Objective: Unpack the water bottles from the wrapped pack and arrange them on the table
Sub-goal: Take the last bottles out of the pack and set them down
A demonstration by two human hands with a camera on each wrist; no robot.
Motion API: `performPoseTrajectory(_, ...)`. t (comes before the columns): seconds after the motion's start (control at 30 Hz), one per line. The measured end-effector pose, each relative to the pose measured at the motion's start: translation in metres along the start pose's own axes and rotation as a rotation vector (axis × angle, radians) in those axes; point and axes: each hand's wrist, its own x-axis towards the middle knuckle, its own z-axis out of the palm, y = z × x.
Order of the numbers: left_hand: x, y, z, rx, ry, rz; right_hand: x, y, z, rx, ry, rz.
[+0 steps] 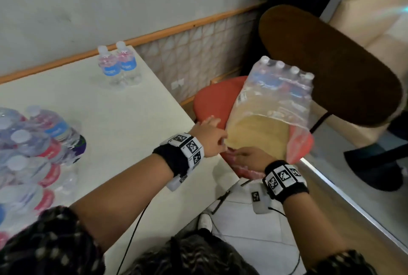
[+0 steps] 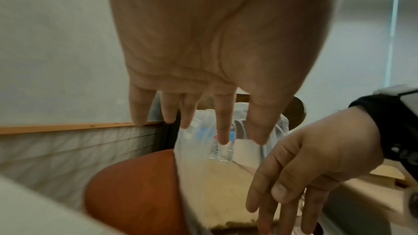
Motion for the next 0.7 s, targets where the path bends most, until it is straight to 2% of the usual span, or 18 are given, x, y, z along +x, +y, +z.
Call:
performPoseTrajectory(0.13,0.064,0.044,-0.008,0.091,0.016,0.066,0.006,0.025,-0.049,-0.099,0.074,0.041)
performPoseTrajectory(0.27,0.103,0.059,-0.012,0.14,-0.051,0.022,0.026,0.035,-0.081,-0.06,0.169,0.033)
performPoseTrajectory(0.3,0.11,0.062,-0.014,0.126,-0.006,0.022,0.033,0.035,-0.089,-0.039,0.201,0.033)
performPoseTrajectory(0.43,0.123,0.071,-0.03,-0.001,0.325,0.081,0.055,0.028,-0.125,-0.039,0.291,0.083)
performPoseTrajectory(0.53,0.126,0.073,-0.034,-0.035,0.412,0.1,0.062,0.028,-0.149,-0.13,0.321,0.043)
performPoseTrajectory(0.6,0.126,0.072,-0.032,-0.019,0.389,0.098,0.069,0.04,-0.155,-0.283,0.331,0.049)
performPoseTrajectory(0.7,0.128,0.072,-0.031,-0.002,0.344,0.104,0.072,0.043,-0.155,-0.665,0.202,0.185)
